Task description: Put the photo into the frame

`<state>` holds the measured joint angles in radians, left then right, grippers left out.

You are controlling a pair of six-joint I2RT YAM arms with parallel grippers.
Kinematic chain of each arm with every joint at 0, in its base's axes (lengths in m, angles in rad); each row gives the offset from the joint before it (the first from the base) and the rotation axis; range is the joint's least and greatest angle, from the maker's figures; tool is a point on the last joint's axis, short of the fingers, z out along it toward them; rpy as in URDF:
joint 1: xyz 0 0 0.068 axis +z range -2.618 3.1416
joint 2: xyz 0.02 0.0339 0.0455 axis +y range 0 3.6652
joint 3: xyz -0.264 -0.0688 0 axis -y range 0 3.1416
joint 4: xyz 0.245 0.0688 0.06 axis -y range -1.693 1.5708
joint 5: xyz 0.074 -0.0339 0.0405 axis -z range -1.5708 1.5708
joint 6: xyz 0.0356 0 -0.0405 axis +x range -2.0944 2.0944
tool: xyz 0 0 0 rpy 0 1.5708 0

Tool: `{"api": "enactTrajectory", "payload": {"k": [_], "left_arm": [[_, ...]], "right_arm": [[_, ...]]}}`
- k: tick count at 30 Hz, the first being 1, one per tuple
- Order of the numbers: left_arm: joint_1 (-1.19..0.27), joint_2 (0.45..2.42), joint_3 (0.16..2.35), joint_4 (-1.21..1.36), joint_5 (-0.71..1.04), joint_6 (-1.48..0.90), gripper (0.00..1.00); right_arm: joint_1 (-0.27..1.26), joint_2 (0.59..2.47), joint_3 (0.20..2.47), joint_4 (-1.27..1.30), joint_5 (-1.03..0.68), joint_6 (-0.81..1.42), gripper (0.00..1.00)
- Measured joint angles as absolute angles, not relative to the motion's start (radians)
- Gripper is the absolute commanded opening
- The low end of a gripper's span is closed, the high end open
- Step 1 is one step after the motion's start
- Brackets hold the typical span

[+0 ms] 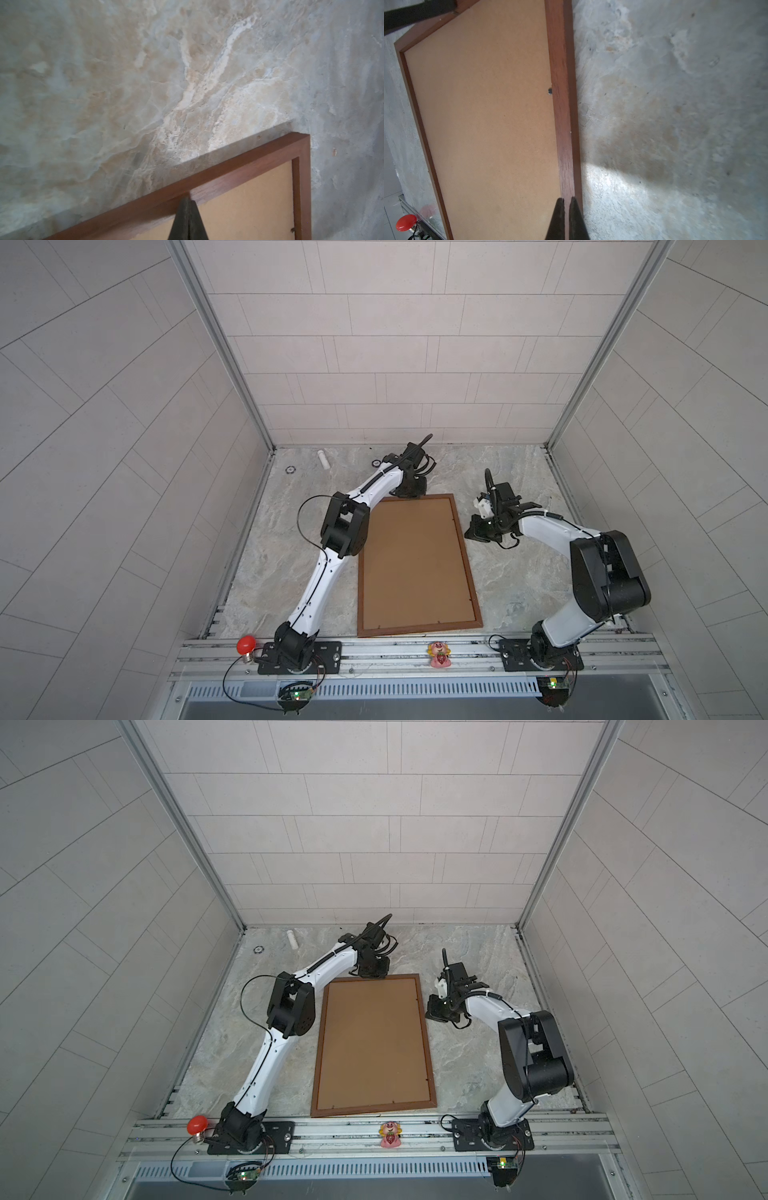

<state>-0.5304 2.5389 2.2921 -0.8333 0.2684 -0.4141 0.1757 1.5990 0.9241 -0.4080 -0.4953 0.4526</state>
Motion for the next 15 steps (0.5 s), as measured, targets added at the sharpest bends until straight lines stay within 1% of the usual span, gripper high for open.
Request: {"api": "enactTrajectory", "payload": {"k": [15], "left_arm": [[-0.528,2.526,2.268,-0.823,0.258,-0.421,0.0]], "right_arm": [[0.176,1.599,0.921,-0.408,-0.498,0.453,0.0]]}}
